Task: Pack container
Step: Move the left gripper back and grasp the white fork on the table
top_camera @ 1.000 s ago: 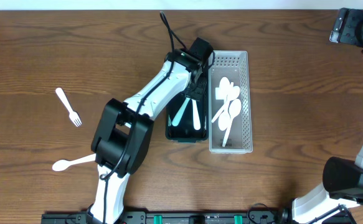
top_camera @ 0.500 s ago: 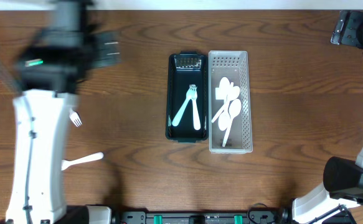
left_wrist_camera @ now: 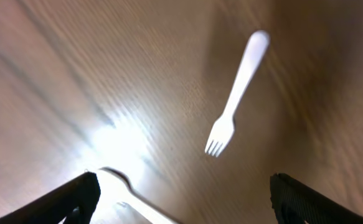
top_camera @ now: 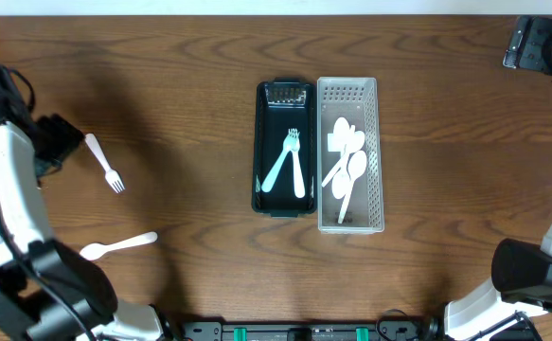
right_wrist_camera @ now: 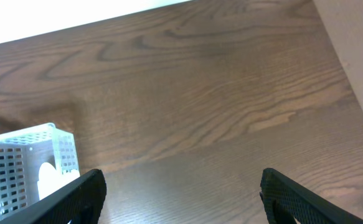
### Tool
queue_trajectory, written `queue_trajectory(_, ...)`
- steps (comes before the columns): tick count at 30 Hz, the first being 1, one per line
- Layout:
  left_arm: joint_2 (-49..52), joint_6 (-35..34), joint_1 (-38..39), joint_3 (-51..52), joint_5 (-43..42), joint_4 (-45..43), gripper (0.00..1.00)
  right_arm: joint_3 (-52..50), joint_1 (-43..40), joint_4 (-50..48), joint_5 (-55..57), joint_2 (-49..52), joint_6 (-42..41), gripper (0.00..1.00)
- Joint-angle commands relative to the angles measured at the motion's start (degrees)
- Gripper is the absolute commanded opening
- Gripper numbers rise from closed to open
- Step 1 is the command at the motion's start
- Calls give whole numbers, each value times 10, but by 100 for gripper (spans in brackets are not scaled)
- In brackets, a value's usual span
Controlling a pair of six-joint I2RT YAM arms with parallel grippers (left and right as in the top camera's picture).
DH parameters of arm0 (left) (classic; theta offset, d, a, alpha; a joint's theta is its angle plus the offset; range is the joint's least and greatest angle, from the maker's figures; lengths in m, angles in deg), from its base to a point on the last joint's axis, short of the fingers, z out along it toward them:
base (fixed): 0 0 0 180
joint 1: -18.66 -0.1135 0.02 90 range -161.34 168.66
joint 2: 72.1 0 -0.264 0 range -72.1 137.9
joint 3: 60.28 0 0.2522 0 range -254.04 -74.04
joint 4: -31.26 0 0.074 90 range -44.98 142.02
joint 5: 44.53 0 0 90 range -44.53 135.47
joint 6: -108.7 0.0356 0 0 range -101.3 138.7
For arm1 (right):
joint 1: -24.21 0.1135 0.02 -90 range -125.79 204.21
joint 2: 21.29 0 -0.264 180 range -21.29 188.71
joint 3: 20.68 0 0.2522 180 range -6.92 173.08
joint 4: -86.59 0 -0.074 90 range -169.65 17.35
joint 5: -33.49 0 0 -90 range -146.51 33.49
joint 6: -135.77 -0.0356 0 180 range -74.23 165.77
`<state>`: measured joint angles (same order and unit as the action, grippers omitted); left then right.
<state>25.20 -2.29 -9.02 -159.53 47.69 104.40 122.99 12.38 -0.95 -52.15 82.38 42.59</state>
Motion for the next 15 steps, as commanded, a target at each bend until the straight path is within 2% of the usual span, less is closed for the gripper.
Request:
queue_trajectory(1,27,-1,7,50,-18,-31,90,5,-5,4,1,2,7,82)
queue_trajectory(6,67,14,21,93,-18,-86,90,5,-5,5,1,2,7,82)
queue_trajectory(15,144,34,41,95,-18,-131,90,5,-5,18,1,2,7,82)
